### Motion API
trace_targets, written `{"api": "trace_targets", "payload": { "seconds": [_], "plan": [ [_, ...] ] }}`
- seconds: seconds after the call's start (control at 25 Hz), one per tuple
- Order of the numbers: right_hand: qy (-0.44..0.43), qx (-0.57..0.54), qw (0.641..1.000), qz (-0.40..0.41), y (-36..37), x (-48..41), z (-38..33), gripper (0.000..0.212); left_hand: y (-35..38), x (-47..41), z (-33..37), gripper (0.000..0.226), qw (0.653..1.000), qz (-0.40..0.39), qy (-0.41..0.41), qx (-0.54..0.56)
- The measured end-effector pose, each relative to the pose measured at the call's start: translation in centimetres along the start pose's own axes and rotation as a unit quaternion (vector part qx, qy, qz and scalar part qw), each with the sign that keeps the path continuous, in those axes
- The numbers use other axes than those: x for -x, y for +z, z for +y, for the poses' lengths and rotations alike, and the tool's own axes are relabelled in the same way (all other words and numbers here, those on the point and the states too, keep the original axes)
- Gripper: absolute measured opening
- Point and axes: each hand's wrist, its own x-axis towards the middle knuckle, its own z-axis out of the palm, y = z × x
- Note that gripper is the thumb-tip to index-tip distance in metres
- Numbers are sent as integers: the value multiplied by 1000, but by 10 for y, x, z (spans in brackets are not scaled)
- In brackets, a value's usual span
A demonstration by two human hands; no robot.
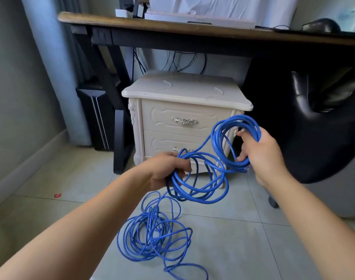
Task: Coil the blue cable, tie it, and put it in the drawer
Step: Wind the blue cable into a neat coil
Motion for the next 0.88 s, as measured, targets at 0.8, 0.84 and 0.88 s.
{"api": "trace_targets", "payload": {
  "seconds": [0.8,0.84,0.88],
  "plan": [
    [73,-101,992,-10,8,4,-7,19,6,3,1,17,909,147,191,-339],
    [62,-90,994,-7,7,4,-9,19,9,4,3,16,955,118,157,-223],
    [45,-60,997,-5,7,6,-10,18,12,5,4,14,982,89,126,-108]
  ]
}}
